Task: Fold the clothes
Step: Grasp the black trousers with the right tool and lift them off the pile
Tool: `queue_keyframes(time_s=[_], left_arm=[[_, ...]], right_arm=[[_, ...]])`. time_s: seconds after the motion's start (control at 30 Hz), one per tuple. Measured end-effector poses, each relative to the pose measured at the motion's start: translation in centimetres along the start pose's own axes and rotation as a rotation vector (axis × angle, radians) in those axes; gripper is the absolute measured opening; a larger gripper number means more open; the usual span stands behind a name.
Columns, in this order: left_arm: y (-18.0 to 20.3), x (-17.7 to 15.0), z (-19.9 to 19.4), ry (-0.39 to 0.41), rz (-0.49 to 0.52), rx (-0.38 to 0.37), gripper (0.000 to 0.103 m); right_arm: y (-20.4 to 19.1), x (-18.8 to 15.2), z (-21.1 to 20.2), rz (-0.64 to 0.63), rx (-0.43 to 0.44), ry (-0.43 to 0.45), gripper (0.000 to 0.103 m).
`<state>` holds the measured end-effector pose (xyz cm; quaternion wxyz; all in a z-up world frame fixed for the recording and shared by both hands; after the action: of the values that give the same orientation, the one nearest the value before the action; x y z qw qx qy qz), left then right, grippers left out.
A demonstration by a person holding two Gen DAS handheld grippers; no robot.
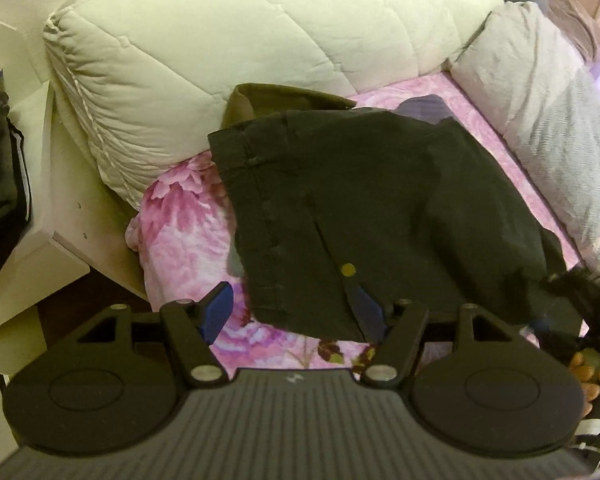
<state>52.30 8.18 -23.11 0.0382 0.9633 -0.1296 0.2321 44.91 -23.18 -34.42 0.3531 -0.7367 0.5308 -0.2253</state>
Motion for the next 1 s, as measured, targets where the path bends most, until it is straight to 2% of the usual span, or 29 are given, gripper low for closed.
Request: queue_keyframes(time_s=[0.03,0.1,0.23,0.37,0.5,0.6,0.8,1.0], left_arm=[[-0.2,0.2,0.0,0.002,-0.002,-0.001,0.064],[-0.5,0.6,-0.2,0.011,-0.006,0.000,0.064],[-1.0,1.5,-2.0,0.054,-0.006,-0.001,0.064],[-1.2,2.6,-5.2,0.135,-0.014,-0.022,0.064],[-0.4,3.4,-9.5,0.233,-0.012,-0.077,0.064],[0.9,3.7,-12.2,0.282,-0.002,-0.126,0.064],[6.5,3.4,-16.8,0.363,0.087,-0.274,0.064],[15.7,1.2,-20.3,0.383,0.230,-0.457,0.064]], right_arm=[[-0.3,0.0,0.6,0.013,0.017,-0.016,0.025],[-1.5,-0.3,0.8,0.011,0.066,-0.032,0.011],[-5.4,-0.9,-1.6,0.025,0.270,-0.057,0.006],[-9.9,-1.4,-6.8,0.029,0.466,0.001,0.005],[-12.7,-1.3,-13.1,0.007,0.606,0.101,0.003],[-13.1,-1.6,-18.8,-0.005,0.675,0.197,0.003],[-10.6,-3.0,-32.4,-0.080,0.754,0.447,0.003],[-5.9,-3.8,-46.2,-0.151,0.736,0.738,0.003]])
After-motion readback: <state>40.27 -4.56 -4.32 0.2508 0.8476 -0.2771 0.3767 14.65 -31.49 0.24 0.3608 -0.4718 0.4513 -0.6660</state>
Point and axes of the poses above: each gripper's, at about its wrist camera, not at the fingertips, and z roughly the way its jaws point, y to its right, x to its top, the point moved 7 cm from there along z, roughly the way its jaws point, and after that the axes turned 6 degrees about z, right-handed, at the moved point
